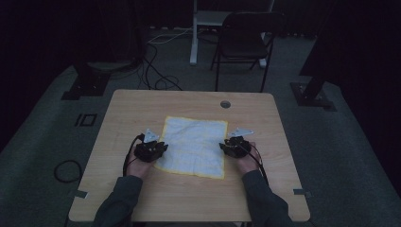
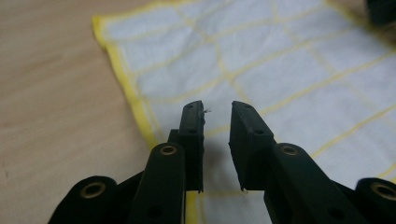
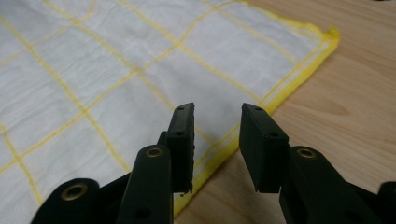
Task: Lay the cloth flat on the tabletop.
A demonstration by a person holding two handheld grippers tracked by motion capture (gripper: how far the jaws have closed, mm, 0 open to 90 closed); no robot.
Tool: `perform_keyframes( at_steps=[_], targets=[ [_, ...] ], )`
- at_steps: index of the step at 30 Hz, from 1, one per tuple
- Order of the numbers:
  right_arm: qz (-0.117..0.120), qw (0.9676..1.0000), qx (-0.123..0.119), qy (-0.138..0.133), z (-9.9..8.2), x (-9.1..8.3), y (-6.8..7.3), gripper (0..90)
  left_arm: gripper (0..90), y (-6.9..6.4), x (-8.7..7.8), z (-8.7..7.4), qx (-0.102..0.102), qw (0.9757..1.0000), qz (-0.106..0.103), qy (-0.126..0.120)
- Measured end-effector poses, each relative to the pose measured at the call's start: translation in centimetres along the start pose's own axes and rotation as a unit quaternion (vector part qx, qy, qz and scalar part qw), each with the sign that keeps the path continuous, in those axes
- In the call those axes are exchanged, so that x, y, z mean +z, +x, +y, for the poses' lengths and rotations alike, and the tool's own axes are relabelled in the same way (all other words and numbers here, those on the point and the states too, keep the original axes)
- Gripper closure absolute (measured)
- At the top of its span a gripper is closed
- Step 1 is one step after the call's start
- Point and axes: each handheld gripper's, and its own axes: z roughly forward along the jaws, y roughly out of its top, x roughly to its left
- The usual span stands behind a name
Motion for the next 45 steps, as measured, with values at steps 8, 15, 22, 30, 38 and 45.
perform_keyframes(
  at_steps=[8, 15, 22, 30, 38, 45],
  targets=[
    [0.011, 0.9998, -0.015, 0.007, -0.6, 0.1, 1.2, 65.7, 75.3, 0.0, 1.2, -1.8, 0.008, 0.9992, 0.010, 0.038],
    [0.015, 0.9991, -0.031, 0.023, -1.3, 0.4, 1.9, 64.5, 75.4, 0.0, 1.1, -2.3, 0.004, 0.9990, 0.006, 0.044],
    [0.016, 0.9990, -0.032, 0.026, -1.7, 0.0, 1.9, 64.3, 76.0, -0.3, 0.6, -3.0, -0.010, 0.9993, -0.010, 0.036],
    [0.011, 0.9989, -0.037, 0.027, -2.3, -0.8, 1.8, 64.2, 76.8, -1.6, -0.1, -3.8, -0.015, 0.9992, -0.019, 0.031],
    [0.009, 0.9993, -0.032, 0.019, -3.2, -1.5, 1.5, 64.3, 77.4, -2.7, -0.4, -4.3, -0.021, 0.9993, -0.020, 0.021],
    [0.007, 0.9995, -0.025, 0.020, -3.9, -2.4, 1.2, 64.4, 77.5, -3.6, -0.4, -4.4, -0.014, 0.9992, -0.030, 0.020]
  ],
)
